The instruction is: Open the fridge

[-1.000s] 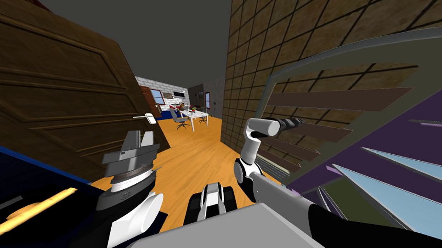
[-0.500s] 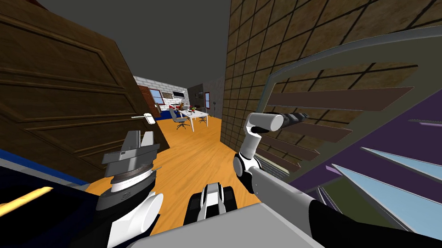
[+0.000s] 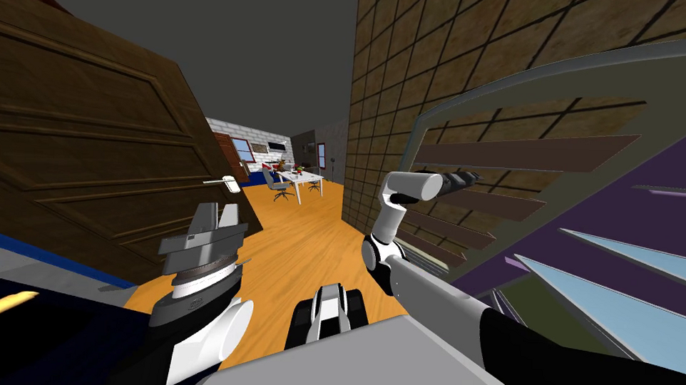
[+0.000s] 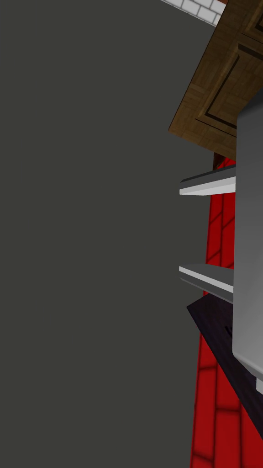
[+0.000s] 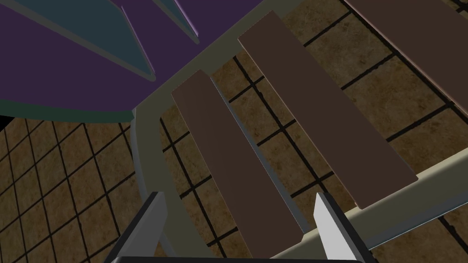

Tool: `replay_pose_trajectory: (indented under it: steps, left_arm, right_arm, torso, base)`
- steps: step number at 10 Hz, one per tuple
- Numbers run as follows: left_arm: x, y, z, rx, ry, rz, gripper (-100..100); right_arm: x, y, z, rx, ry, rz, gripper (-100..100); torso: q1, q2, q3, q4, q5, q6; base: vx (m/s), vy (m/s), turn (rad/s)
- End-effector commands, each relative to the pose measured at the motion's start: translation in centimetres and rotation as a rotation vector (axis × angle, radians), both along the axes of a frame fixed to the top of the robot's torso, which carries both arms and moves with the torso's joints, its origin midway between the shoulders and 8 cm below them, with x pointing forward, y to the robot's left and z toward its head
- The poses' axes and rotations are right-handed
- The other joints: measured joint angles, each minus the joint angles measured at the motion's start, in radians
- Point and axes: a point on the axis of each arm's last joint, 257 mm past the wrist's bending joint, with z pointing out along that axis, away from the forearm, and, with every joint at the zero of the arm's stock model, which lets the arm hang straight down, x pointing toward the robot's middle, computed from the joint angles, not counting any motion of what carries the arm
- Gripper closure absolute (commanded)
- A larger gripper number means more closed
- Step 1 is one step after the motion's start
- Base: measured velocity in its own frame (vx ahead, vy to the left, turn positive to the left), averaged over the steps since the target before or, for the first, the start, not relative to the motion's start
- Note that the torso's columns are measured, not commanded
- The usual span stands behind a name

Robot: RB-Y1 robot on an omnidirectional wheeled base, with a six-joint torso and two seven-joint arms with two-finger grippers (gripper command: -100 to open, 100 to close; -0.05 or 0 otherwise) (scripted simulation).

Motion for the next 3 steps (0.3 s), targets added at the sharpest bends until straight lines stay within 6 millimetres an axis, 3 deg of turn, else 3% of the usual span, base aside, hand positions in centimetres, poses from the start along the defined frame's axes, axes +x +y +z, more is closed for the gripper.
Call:
replay_pose_trajectory:
  steps: [1,3]
  left_arm:
    - [0.0,0.0,0.0,0.0,0.0,0.0,0]
    - [0.0,0.0,0.0,0.0,0.0,0.0,0]
  right_arm:
    - [0.0,0.0,0.0,0.0,0.0,0.0,0]
    - [0.0,0.0,0.0,0.0,0.0,0.0,0]
  torso:
    - [0.0,0.0,0.0,0.0,0.0,0.0]
    - [0.0,0.0,0.0,0.0,0.0,0.0]
  base:
    - [0.0,0.0,0.0]
    - [0.0,0.0,0.0]
